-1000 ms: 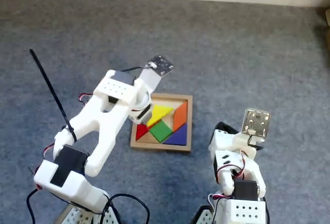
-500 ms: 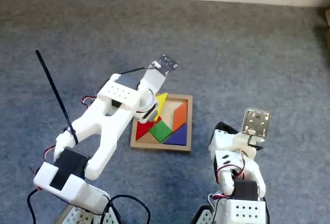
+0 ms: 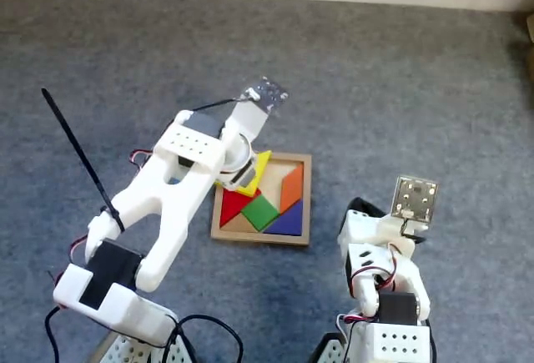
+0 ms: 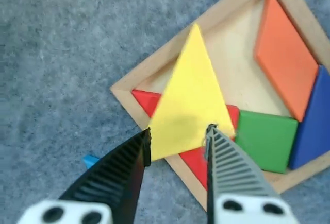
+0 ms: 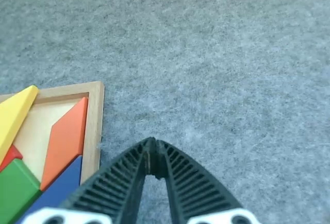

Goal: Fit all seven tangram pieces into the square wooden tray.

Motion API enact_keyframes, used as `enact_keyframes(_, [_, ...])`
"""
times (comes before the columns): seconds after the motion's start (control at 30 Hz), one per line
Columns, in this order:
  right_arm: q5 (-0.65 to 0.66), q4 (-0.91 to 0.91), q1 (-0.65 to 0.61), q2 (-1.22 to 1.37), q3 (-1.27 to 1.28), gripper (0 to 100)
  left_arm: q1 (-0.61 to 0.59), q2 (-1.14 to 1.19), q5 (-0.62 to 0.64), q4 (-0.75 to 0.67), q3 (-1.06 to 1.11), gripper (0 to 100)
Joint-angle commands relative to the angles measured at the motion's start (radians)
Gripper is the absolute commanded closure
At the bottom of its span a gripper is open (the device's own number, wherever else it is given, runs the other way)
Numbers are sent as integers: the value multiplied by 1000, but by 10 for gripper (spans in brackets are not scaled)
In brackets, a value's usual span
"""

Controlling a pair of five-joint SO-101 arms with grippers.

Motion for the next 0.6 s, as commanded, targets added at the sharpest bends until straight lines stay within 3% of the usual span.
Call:
enact_keyframes(0.0, [-3,2,10,15,148,995,-39,-10,6,-71,-28,817])
enact_keyframes(0.13, [-3,2,10,15,148,995,-58,97,0,-129,-39,817])
enact_keyframes(0.33, [-3,2,10,15,148,995,-10,202,0,-44,-157,817])
enact_keyframes(0.57, [-3,2,10,15,148,995,73,245,-150,17,-229,817])
